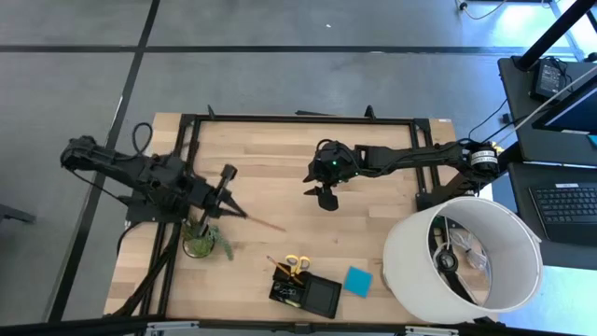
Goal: Pick and place office supplies into organizer
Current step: Put the yellow pencil into the black desk organizer
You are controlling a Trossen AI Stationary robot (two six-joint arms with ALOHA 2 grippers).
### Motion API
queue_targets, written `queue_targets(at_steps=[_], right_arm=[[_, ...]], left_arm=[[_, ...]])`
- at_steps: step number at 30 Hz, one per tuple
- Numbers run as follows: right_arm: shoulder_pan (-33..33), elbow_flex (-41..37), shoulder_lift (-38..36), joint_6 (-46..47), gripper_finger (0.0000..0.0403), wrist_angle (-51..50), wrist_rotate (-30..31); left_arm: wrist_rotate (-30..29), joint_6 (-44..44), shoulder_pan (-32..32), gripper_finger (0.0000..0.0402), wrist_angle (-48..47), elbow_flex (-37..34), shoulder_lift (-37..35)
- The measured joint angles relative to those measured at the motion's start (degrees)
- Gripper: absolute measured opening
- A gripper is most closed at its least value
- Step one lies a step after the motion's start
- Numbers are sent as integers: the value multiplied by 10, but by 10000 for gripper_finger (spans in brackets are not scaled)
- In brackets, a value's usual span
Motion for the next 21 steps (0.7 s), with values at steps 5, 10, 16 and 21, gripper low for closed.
queue_targets(at_steps=[5,10,16,21], right_arm=[[0,0,0,23,200,-1,0],[0,0,0,29,200,-1,0],[0,0,0,46,200,-1,0],[0,0,0,47,200,0,0]], left_arm=[[7,-28,-45,1,18,0,28],[7,-38,-89,1,44,0,49],[-1,-46,-123,1,62,0,78],[-4,-38,-129,1,90,0,129]])
